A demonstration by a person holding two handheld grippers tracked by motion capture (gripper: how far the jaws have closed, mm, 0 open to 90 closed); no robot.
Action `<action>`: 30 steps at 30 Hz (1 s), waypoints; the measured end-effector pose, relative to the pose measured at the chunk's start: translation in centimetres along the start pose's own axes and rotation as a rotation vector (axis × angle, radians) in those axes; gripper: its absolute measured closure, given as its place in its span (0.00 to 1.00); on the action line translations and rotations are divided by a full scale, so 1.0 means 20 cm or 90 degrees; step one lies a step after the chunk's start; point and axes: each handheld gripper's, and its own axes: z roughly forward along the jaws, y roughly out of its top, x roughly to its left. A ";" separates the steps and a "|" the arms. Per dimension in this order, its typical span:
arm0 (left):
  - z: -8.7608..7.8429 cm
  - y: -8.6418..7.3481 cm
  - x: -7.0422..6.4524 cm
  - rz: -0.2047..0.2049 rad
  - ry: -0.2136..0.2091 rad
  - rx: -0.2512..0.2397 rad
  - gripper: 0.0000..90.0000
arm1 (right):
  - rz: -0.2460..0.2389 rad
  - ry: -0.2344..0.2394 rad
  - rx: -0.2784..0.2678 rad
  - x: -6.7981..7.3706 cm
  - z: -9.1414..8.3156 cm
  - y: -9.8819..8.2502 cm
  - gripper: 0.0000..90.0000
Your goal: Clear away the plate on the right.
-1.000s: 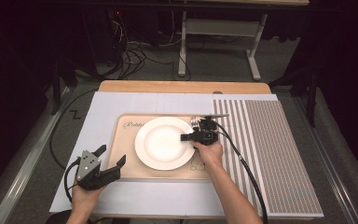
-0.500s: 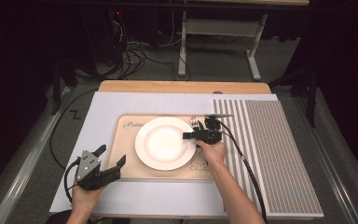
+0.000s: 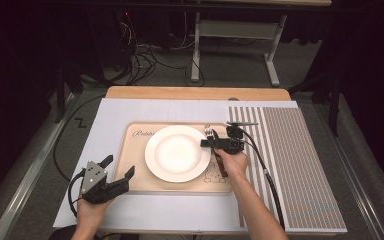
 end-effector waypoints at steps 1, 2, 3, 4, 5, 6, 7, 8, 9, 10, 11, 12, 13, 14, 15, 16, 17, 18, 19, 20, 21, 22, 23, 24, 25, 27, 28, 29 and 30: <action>0.00 0.00 0.00 0.000 0.000 0.000 0.24 | -0.002 -0.001 -0.004 -0.01 0.00 0.00 0.66; 0.00 0.00 0.00 0.000 0.000 0.000 0.24 | -0.001 0.001 -0.008 -0.01 -0.01 0.00 0.65; 0.00 0.00 0.00 -0.001 0.000 0.000 0.24 | 0.002 0.004 -0.012 -0.02 -0.02 -0.01 0.65; 0.00 0.00 0.00 -0.001 0.000 0.001 0.24 | 0.005 0.004 -0.016 -0.02 -0.02 -0.01 0.65; 0.00 0.00 0.00 -0.001 0.000 0.000 0.24 | 0.005 0.005 -0.017 -0.02 -0.03 -0.01 0.65; 0.00 0.00 0.00 -0.001 0.000 0.000 0.24 | 0.004 0.008 -0.020 -0.03 -0.04 -0.01 0.65; 0.00 0.00 0.00 -0.001 0.000 0.000 0.23 | 0.002 0.008 -0.023 -0.03 -0.04 -0.01 0.65; 0.00 0.00 0.00 -0.001 0.000 0.000 0.23 | 0.000 0.006 -0.024 -0.03 -0.05 -0.01 0.64; 0.00 0.00 0.00 -0.001 -0.001 0.000 0.23 | 0.001 0.005 -0.025 -0.03 -0.06 -0.01 0.64; 0.00 0.00 0.00 -0.002 -0.001 0.000 0.23 | 0.002 0.006 -0.027 -0.04 -0.07 -0.01 0.64; 0.00 0.00 0.00 -0.001 -0.002 0.000 0.23 | 0.003 0.008 -0.031 -0.04 -0.08 -0.01 0.64; 0.00 0.00 0.00 -0.002 -0.002 0.000 0.23 | 0.003 0.008 -0.032 -0.05 -0.08 -0.01 0.64; 0.00 0.00 0.00 -0.002 -0.002 0.000 0.23 | 0.005 0.010 -0.035 -0.05 -0.09 -0.01 0.63; 0.00 0.00 0.00 -0.002 -0.003 0.000 0.23 | 0.006 0.011 -0.037 -0.05 -0.10 -0.01 0.63; 0.00 0.00 0.00 -0.002 -0.003 0.000 0.23 | 0.006 0.011 -0.038 -0.06 -0.11 -0.01 0.63; 0.00 0.00 0.00 -0.003 -0.003 0.000 0.23 | 0.006 0.013 -0.042 -0.06 -0.11 -0.01 0.63; 0.00 0.00 0.00 -0.003 -0.003 0.000 0.23 | 0.006 0.014 -0.044 -0.06 -0.12 -0.01 0.63; 0.00 0.00 0.00 -0.003 -0.003 0.000 0.23 | 0.008 0.015 -0.047 -0.07 -0.13 -0.01 0.63; 0.00 0.00 0.00 -0.004 -0.003 -0.001 0.23 | 0.008 0.015 -0.048 -0.07 -0.14 -0.01 0.63; 0.00 0.00 0.00 -0.006 -0.003 -0.001 0.23 | 0.008 0.016 -0.050 -0.07 -0.14 -0.01 0.63; 0.01 0.00 0.00 -0.006 -0.003 -0.001 0.23 | 0.004 0.017 -0.054 -0.08 -0.15 -0.01 0.63; 0.00 0.00 0.00 -0.006 -0.003 -0.001 0.23 | 0.005 0.017 -0.056 -0.08 -0.15 -0.02 0.63; 0.00 0.00 0.00 -0.007 -0.003 -0.001 0.23 | 0.004 0.017 -0.058 -0.08 -0.16 -0.02 0.63; 0.00 0.00 0.00 -0.007 -0.003 -0.001 0.23 | 0.005 0.018 -0.059 -0.08 -0.16 -0.02 0.63; 0.00 0.00 0.00 -0.007 -0.004 -0.001 0.23 | 0.003 0.019 -0.060 -0.08 -0.16 -0.02 0.63; 0.00 0.00 0.00 -0.009 -0.004 0.000 0.23 | 0.004 0.019 -0.062 -0.08 -0.17 -0.02 0.63; 0.00 0.00 0.00 -0.009 -0.004 0.000 0.24 | 0.004 0.020 -0.065 -0.09 -0.18 -0.02 0.63; 0.00 0.00 0.00 -0.010 -0.004 0.000 0.24 | 0.004 0.021 -0.068 -0.09 -0.18 -0.02 0.63; 0.00 0.00 0.00 -0.010 -0.004 0.001 0.24 | 0.004 0.021 -0.071 -0.09 -0.19 -0.02 0.63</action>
